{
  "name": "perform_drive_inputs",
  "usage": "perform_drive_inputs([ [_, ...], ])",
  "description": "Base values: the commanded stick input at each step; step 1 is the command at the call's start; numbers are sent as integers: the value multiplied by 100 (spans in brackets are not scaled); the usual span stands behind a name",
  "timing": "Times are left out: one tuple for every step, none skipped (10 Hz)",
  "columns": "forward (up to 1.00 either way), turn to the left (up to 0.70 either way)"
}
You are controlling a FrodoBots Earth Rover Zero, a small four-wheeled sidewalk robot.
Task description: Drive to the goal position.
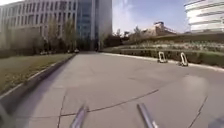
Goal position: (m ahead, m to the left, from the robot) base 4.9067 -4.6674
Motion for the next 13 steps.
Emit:
perform_drive_inputs([
  [70, -14],
  [70, -14],
  [70, -14],
  [70, -14],
  [70, -14],
  [70, -14],
  [70, -14],
  [70, -14],
  [70, -14],
  [70, -14],
  [70, -14],
  [70, -14],
  [70, -14],
])
